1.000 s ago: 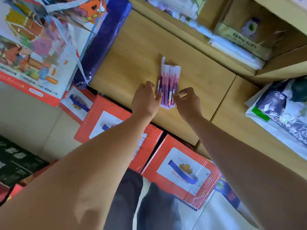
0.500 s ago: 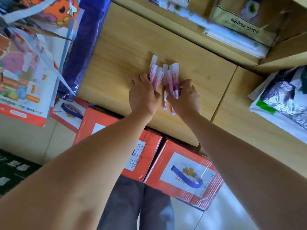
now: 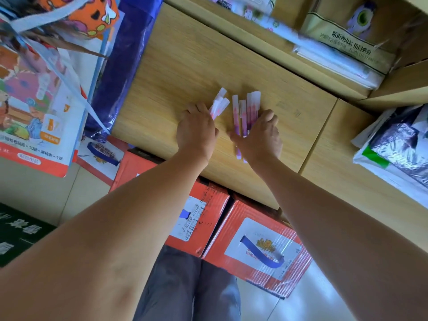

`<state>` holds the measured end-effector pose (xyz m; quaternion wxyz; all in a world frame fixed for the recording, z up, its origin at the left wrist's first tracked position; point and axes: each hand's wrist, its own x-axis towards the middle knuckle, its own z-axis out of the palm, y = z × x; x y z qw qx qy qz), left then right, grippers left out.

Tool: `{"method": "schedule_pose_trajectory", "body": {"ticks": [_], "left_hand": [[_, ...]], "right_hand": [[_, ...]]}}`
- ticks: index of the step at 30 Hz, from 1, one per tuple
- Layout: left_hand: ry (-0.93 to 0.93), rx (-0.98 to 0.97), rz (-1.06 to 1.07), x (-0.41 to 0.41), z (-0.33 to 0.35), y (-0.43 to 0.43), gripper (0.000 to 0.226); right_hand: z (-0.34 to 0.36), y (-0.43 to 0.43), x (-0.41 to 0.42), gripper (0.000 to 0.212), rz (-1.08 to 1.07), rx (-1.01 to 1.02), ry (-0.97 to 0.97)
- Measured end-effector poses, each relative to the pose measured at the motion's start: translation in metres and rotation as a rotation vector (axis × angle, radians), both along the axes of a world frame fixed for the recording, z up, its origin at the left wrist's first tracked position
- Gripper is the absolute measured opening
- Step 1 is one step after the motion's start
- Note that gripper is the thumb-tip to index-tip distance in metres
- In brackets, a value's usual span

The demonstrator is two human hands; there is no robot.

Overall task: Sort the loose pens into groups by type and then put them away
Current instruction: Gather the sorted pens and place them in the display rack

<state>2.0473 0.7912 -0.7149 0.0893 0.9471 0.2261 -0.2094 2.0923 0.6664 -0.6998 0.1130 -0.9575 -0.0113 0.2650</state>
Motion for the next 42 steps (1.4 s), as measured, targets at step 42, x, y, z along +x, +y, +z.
{"method": "schedule_pose_trajectory", "body": {"ticks": [42], "left_hand": [[-0.024, -0.831, 0.377, -0.034, 0.068, -0.032, 0.025]], "right_hand": [[0.058, -0.067, -0.032, 0.012, -0.32, 0.57, 0.333]]}}
